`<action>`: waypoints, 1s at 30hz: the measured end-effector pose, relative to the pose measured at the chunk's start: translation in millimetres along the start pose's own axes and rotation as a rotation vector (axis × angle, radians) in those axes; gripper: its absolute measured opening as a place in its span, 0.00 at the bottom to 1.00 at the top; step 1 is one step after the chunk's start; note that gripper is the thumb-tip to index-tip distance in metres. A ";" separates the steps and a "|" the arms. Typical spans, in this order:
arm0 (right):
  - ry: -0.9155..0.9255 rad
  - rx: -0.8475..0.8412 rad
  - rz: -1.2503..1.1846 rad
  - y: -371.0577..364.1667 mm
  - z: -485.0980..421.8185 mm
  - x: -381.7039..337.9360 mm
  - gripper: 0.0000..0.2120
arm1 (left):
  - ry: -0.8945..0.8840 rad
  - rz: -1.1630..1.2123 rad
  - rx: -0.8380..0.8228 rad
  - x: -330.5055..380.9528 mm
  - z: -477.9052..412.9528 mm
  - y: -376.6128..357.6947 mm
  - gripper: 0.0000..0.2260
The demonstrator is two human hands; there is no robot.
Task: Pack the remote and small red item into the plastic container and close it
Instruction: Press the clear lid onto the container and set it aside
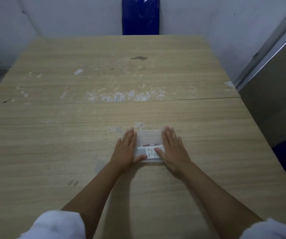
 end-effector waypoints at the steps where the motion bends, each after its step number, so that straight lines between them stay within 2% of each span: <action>1: 0.000 -0.002 0.009 -1.3 -1.1 1.0 0.38 | 0.000 -0.001 0.005 -1.4 -1.4 -2.8 0.55; 4: -0.001 0.006 0.027 -2.4 -2.0 2.4 0.41 | 0.008 -0.006 0.019 -2.4 -3.4 -5.7 0.52; 12: -0.023 0.012 0.086 1.5 -6.0 -1.2 0.38 | 0.010 -0.106 0.050 -1.8 -5.2 0.6 0.50; 16: 0.100 0.009 0.119 6.8 -15.7 -17.3 0.34 | -0.080 -0.048 0.144 5.6 -6.2 13.0 0.47; 20: 0.150 0.052 0.149 2.5 -19.7 -20.2 0.32 | -0.137 -0.062 0.051 13.3 -11.8 6.4 0.51; 25: 0.123 0.037 0.158 -0.2 -21.8 -17.3 0.33 | -0.122 -0.046 0.084 12.2 -15.3 8.3 0.57; 30: 0.119 0.068 0.118 2.9 -19.7 -18.4 0.32 | -0.134 -0.025 0.088 13.0 -14.4 8.6 0.57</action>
Point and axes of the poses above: each hand's wrist, its own z-axis away from the middle knuckle, its own y-axis out of the back of the hand, x = y × z, the point moved 8 cm from there along -z, towards the middle knuckle, and after that the axes turned 13 degrees about y, right-handed, at the moved point
